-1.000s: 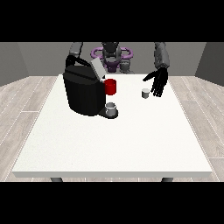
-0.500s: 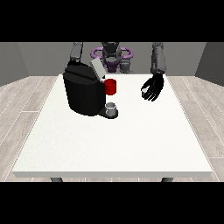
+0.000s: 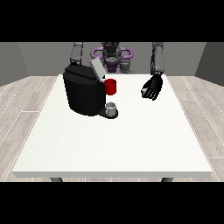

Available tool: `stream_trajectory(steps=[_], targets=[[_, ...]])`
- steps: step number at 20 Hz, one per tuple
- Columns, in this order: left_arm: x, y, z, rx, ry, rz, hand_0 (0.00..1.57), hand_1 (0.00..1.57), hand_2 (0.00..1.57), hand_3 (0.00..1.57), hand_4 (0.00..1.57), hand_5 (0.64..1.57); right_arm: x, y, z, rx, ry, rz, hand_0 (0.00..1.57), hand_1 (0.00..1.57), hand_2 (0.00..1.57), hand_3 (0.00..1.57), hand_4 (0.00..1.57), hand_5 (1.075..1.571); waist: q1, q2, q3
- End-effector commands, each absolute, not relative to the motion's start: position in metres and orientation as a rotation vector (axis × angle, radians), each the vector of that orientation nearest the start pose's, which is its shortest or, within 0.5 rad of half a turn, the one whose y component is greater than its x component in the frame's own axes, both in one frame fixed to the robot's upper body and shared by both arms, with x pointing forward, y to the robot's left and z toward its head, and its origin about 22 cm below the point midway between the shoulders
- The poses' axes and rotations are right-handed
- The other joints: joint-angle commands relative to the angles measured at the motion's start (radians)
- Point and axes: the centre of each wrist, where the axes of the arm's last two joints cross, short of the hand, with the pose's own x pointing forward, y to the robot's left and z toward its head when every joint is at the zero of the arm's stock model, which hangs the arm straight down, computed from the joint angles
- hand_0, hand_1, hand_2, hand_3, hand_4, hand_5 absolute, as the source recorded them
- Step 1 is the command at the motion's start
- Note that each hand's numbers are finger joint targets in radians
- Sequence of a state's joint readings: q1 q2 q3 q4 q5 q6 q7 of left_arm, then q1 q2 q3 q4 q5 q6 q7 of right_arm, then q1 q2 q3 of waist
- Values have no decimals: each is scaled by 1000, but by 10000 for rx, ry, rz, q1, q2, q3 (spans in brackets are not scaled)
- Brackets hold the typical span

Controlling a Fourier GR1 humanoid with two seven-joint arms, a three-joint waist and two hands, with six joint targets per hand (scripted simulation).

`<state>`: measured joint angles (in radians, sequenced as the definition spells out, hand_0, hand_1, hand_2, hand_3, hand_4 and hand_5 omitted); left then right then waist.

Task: Insert the coffee pod into the coffee machine and close the lid

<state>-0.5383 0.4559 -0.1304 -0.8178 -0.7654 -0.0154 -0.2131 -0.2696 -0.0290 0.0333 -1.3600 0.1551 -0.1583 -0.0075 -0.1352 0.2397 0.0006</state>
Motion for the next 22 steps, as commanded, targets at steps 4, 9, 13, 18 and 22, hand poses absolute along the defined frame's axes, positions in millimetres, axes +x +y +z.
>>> stream_trajectory(steps=[4, 9, 13, 18, 22], targets=[[367, 326, 13, 7262, -11705, -12914, 760, 760, 978, 856, 400, 1571, 302, -200, -4, -1669, -15494, 1283, 0, 0, 0, 0, 0, 1571, 70, -463, -7], [357, 317, -15, 6907, -11920, -13029, 1124, 1124, 1198, 1089, 394, 1571, 292, -205, -18, -1429, -15386, 1081, 0, 0, 0, 0, 0, 1571, -7, -843, -9], [380, 310, 18, 6794, -13625, -12196, 1369, 1369, 1368, 1298, 482, 1571, 308, -203, -7, -2521, -15566, 1465, 0, 0, 0, 0, 0, 1571, 209, -363, -13], [379, 273, 5, 5173, -13293, -12186, 1447, 1447, 1431, 1354, 530, 1571, 301, -207, -30, -2818, -14354, 1177, 0, 0, 0, 0, 0, 1571, 566, -1491, -6], [408, 266, 66, 4446, -13092, -12786, 1375, 1375, 1381, 1327, 490, 1571, 294, -212, -50, -3067, -13879, 1131, 0, 0, 0, 0, 0, 1571, 659, -2016, -1]])
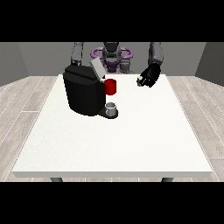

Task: Insert the coffee pod into the coffee machine and close the lid

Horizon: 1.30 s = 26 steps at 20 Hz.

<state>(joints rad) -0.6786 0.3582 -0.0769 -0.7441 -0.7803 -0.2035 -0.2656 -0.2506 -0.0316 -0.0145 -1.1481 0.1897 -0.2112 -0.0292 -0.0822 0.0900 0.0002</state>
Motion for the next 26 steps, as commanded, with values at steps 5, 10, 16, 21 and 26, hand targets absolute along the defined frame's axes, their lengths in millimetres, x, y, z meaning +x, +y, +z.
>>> stream_trajectory(steps=[5, 10, 16, 21, 26], targets=[[410, 214, 72, 4400, -13477, -13221, 1418, 1418, 1400, 1334, 534, 1571, 286, -221, -67, -2954, -13824, 1239, 0, 0, 0, 0, 0, 1571, 165, -633, 4], [421, 221, 102, 4239, -13744, -12931, 1424, 1424, 1404, 1341, 557, 1571, 300, -240, -48, -2642, -14104, 1549, 0, 0, 0, 0, 0, 1571, -160, -461, 2], [445, 245, 178, 4971, -14637, -11730, 985, 985, 1204, 1371, 511, 1571, 303, -189, -32, -2105, -15571, 1583, 0, 0, 0, 0, 0, 1571, -1075, 279, 1], [452, 238, 190, 5084, -14461, -10894, 1195, 1195, 1240, 1260, 489, 1571, 316, -184, 0, -1726, -15837, 2112, 0, 0, 0, 0, 0, 1571, -1739, 252, -2], [451, 265, 202, 5588, -14674, -11027, 1155, 1155, 1247, 1266, 484, 1571, 311, -183, 13, -1720, -16043, 1978, 0, 0, 0, 0, 0, 1571, -2091, 453, -4]])
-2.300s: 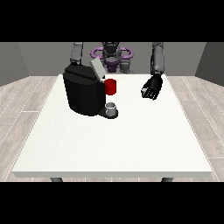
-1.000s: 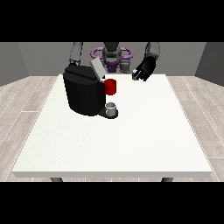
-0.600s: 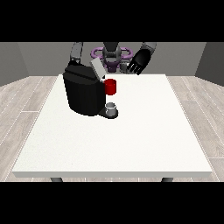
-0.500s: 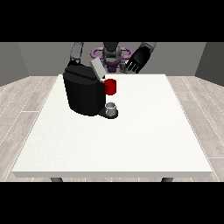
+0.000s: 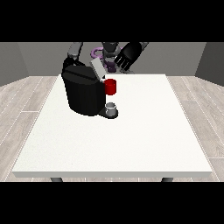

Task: Insert the coffee pod into the coffee machine and close the lid

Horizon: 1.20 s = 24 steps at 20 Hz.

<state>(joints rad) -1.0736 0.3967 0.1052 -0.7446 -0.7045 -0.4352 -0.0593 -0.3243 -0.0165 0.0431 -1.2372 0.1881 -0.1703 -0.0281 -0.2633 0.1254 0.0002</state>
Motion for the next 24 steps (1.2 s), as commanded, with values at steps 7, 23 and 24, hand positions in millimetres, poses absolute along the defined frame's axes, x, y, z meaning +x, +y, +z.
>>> stream_trajectory(steps=[7, 23, 24], targets=[[454, 275, 275, 6343, -15505, -10702, 1265, 1265, 1303, 1256, 465, 1571, 333, -180, 54, -2025, -17147, 2098, 0, 0, 0, 0, 269, 1571, -710, 1308, -3], [463, 236, 239, 5586, -14958, -11170, 1211, 1211, 1252, 1220, 432, 1571, 333, -200, 33, -2330, -16736, 1039, 0, 0, 0, 0, 161, 1571, -189, 1334, 1], [461, 239, 278, 6167, -15641, -11126, 1200, 1200, 1245, 1209, 439, 1571, 350, -209, 62, -2383, -17331, 1423, 0, 0, 0, 0, 186, 1571, -362, 1905, 2]])
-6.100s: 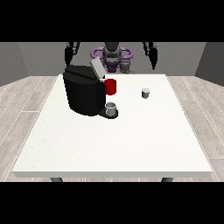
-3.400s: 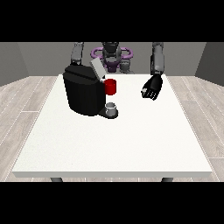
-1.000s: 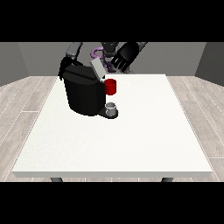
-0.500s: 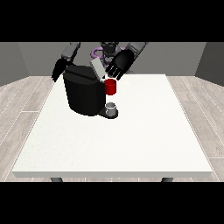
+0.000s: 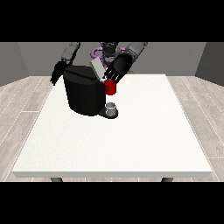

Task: Insert the coffee pod into the coffee machine and close the lid

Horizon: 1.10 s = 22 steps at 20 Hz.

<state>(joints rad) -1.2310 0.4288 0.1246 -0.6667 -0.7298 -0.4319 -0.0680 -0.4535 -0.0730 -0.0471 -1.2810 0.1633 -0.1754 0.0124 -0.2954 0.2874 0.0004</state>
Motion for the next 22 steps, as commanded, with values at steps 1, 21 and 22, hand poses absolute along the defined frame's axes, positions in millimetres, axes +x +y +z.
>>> stream_trajectory(steps=[1, 21, 22], targets=[[460, 241, 283, 6383, -15645, -11240, 1187, 1187, 1230, 1196, 441, 1571, 354, -218, 66, -2375, -17403, 1056, 0, 0, 0, 0, 223, 1571, 25, 351, 1], [460, 229, 297, 7322, -16609, -11201, 1241, 1241, 1255, 1199, 290, 1571, 352, -205, 56, -2583, -17261, 1175, 0, 0, 0, 0, 0, 1571, -49, 475, 1], [461, 251, 288, 7483, -16145, -10933, 1269, 1269, 1275, 1176, 171, 1571, 340, -200, 48, -2490, -17373, 1400, 0, 0, 0, 0, 0, 1571, -378, 405, -2]])
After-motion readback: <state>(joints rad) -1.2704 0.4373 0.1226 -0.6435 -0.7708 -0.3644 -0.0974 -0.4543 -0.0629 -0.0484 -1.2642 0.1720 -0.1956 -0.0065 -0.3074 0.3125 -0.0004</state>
